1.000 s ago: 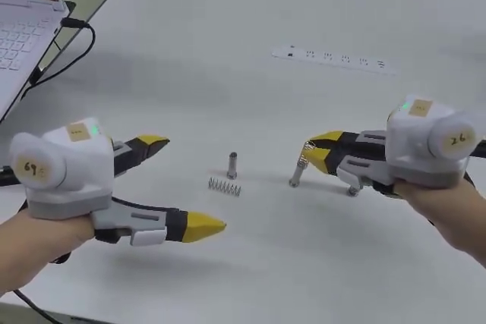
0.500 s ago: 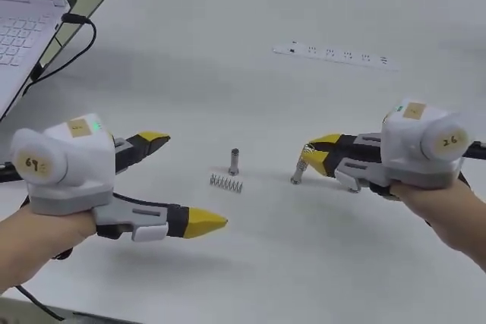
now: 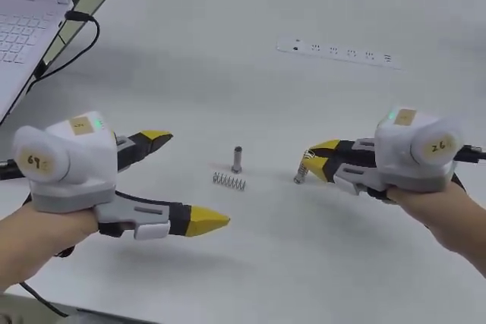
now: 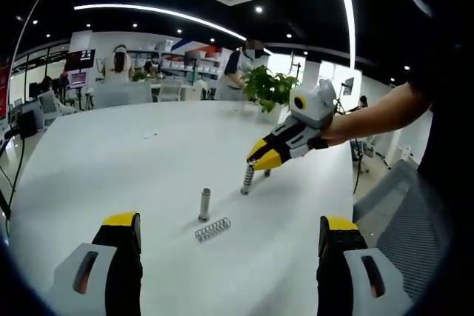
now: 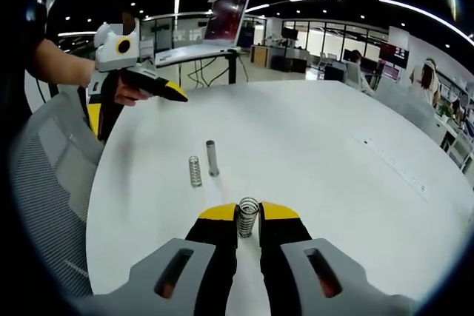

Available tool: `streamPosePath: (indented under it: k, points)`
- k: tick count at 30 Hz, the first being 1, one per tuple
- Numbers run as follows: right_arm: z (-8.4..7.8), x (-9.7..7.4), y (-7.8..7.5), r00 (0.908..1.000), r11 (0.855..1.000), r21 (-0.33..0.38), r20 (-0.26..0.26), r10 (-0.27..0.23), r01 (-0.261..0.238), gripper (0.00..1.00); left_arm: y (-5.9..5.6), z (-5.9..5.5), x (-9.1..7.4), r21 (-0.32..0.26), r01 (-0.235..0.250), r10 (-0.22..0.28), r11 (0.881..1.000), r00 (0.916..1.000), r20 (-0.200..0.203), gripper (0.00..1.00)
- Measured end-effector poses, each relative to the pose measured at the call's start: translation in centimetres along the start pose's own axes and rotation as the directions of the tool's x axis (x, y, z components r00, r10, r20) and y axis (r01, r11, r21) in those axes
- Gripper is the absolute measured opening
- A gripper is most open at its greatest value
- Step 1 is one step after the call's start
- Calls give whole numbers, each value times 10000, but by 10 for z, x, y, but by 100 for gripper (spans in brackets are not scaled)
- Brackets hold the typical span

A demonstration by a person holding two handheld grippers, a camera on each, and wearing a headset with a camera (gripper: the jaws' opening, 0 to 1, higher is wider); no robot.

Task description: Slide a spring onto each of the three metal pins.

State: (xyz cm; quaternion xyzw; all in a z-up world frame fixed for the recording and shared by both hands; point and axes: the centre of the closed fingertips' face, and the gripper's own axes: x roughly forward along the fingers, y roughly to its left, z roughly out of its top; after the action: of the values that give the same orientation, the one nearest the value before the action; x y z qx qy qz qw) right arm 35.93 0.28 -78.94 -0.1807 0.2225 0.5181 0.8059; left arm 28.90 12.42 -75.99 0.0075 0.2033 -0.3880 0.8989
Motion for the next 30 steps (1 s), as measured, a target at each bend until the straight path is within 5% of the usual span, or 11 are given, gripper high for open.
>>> streamPosePath:
  k: [13, 30]
  points:
    - [-17, 11, -6, 9987, 9999, -106, -516, 20, -26, 8, -2, 1, 1, 13, 82, -82, 10000, 10000, -5, 97]
    - [-12, 11, -4, 9978, 9992, 391, -653, 77, -51, 10, -2, 3, 1, 61, 77, -77, 10000, 10000, -5, 98]
